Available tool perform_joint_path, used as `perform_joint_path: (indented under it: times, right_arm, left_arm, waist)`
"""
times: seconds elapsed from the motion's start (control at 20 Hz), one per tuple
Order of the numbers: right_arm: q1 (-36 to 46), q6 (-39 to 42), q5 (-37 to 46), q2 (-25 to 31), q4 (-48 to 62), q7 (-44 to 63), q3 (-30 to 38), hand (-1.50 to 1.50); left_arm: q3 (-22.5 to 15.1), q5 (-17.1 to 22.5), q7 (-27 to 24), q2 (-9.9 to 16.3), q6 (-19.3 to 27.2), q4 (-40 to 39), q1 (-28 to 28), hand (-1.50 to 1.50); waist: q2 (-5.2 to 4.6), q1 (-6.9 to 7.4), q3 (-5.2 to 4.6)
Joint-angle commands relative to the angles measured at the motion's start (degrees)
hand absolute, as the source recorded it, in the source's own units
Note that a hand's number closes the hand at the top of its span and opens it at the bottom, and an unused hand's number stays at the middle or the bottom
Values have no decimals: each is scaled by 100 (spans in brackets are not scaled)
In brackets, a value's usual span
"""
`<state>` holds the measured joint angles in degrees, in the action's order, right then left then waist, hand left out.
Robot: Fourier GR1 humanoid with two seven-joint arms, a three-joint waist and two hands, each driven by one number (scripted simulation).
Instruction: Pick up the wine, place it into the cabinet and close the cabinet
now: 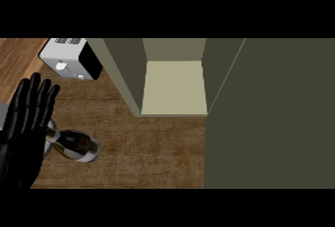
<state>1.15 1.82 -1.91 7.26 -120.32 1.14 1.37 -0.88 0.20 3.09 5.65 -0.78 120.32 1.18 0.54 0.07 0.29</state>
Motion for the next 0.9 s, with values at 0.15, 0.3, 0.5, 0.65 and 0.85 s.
perform_joint_path:
  times: [0.15,0.3,0.5,0.65,0.85]
  right_arm:
    - [-1020,35,57,-283,-922,-52,-350,-150]
    - [-910,846,-414,-58,-736,345,-1182,-150]
    - [-1252,823,-684,-29,-1579,971,-1419,-150]
    - [-1580,1050,-924,114,-1660,799,-1241,-150]
    - [-1694,867,-1117,144,-2420,1425,-1169,-150]
  left_arm:
    - [589,885,351,357,-493,-684,-979,-150]
    - [328,1554,1144,-2,-481,-996,-1025,-150]
    - [398,1947,1978,92,-322,-699,-1369,-150]
    - [96,1819,2843,-37,261,187,-1353,-150]
    - [-194,1633,3486,-90,642,802,-1442,-150]
  waist:
    - [-48,-100,-30]
    - [-62,-121,-33]
    - [-30,-65,-30]
    - [-31,-21,-24]
    - [-36,-20,-26]
